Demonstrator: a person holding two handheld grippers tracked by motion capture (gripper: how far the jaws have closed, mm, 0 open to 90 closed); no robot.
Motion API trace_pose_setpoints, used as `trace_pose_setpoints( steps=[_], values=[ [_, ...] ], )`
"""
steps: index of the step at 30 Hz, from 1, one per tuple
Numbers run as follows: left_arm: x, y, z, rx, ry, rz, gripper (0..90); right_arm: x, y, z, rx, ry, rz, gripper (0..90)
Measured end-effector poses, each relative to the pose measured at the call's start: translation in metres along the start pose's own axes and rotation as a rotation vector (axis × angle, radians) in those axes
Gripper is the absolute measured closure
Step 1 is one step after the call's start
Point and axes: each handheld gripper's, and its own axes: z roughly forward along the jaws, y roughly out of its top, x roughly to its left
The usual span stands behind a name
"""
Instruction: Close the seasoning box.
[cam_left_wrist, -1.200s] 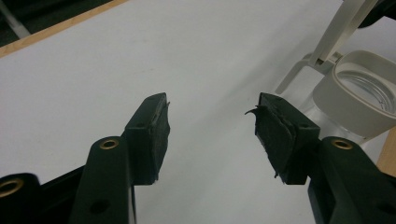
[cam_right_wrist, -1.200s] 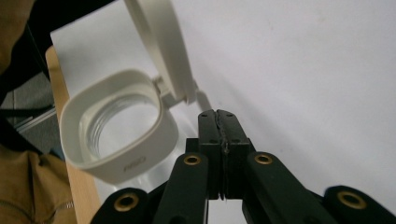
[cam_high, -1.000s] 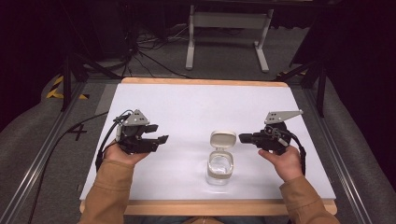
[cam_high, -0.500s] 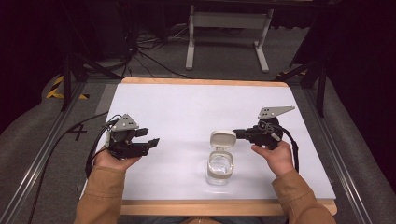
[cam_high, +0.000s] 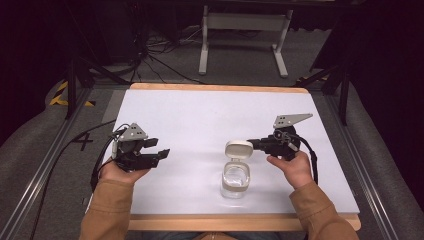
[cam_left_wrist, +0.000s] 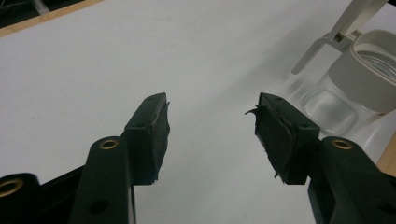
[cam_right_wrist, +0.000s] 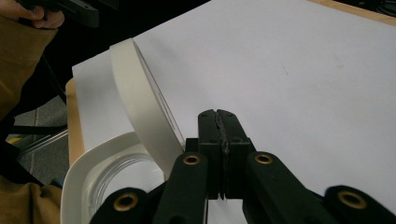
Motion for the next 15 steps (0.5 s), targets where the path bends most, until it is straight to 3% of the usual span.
trace_pose_setpoints(
  steps=[9,12,15],
  values=[
    [-0.001,0.004,0.004,-0.007,-0.016,0.008,44.4,0.010,-0.001,0.001,0.012,0.023,-0.017,89.1],
    [0.000,0.007,0.005,-0.004,-0.022,0.011,44.4,0.018,-0.002,0.005,0.022,0.092,-0.026,89.1],
    [-0.001,0.010,0.007,-0.003,-0.028,0.019,44.3,0.026,-0.003,0.007,0.062,0.094,-0.054,89.1]
  ],
)
